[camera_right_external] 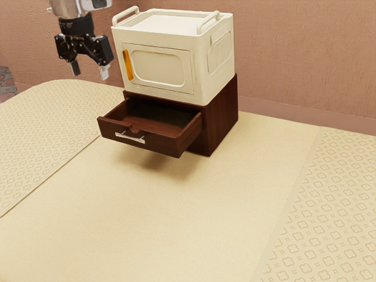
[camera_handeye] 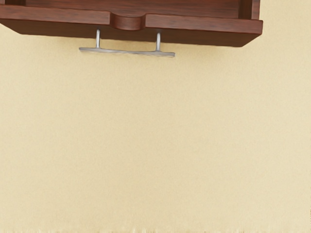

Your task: Push the drawer handle with one arm to close the drawer

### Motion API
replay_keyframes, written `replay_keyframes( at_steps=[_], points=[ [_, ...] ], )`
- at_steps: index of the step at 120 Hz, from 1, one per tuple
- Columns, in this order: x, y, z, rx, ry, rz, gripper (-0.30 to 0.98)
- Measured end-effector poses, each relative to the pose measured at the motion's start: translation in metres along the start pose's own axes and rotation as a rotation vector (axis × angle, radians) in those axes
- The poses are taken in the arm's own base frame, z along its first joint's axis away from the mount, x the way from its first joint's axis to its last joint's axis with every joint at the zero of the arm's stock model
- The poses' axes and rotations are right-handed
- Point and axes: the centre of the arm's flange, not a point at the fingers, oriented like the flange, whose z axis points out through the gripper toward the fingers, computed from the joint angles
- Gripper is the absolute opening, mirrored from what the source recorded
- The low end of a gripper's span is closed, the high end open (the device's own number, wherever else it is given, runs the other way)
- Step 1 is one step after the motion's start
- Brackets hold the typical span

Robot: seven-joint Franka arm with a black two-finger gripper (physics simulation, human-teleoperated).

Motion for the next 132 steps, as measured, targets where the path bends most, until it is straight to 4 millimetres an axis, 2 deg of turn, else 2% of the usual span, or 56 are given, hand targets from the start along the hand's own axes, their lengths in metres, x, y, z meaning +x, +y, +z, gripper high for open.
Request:
replay_keyframes(
  at_steps=[33, 34, 39, 43, 48, 57, 70, 74, 78, 81, 85, 91, 96, 101, 112, 125, 132],
  points=[
    [-0.004, -0.002, 0.0, -0.01, -0.025, 0.005, 0.69],
    [-0.005, -0.002, -0.002, -0.009, -0.021, 0.006, 0.69],
    [-0.019, 0.006, -0.047, 0.003, 0.061, 0.022, 0.69],
    [-0.035, 0.017, -0.075, -0.003, 0.106, 0.044, 0.69],
    [-0.052, 0.031, -0.097, -0.012, 0.13, 0.074, 0.69],
    [-0.068, 0.051, -0.107, -0.024, 0.111, 0.103, 0.69],
    [-0.085, 0.066, -0.106, -0.033, 0.064, 0.114, 0.69],
    [-0.1, 0.067, -0.096, -0.032, 0.033, 0.114, 0.69],
    [-0.132, 0.062, -0.075, -0.031, -0.004, 0.102, 0.68],
    [-0.154, 0.057, -0.056, -0.026, -0.024, 0.087, 0.69],
    [-0.176, 0.053, -0.02, -0.017, -0.057, 0.069, 0.69],
    [-0.195, 0.05, 0.025, -0.003, -0.081, 0.05, 0.69],
    [-0.203, 0.048, 0.058, 0.013, -0.088, 0.039, 0.69],
    [-0.203, 0.047, 0.079, 0.028, -0.076, 0.031, 0.68],
    [-0.189, 0.042, 0.105, 0.049, -0.024, 0.019, 0.6],
    [-0.142, 0.031, 0.148, 0.061, -0.019, 0.008, 0.37],
    [-0.122, 0.027, 0.159, 0.063, 0.006, 0.006, 0.27]
  ],
)
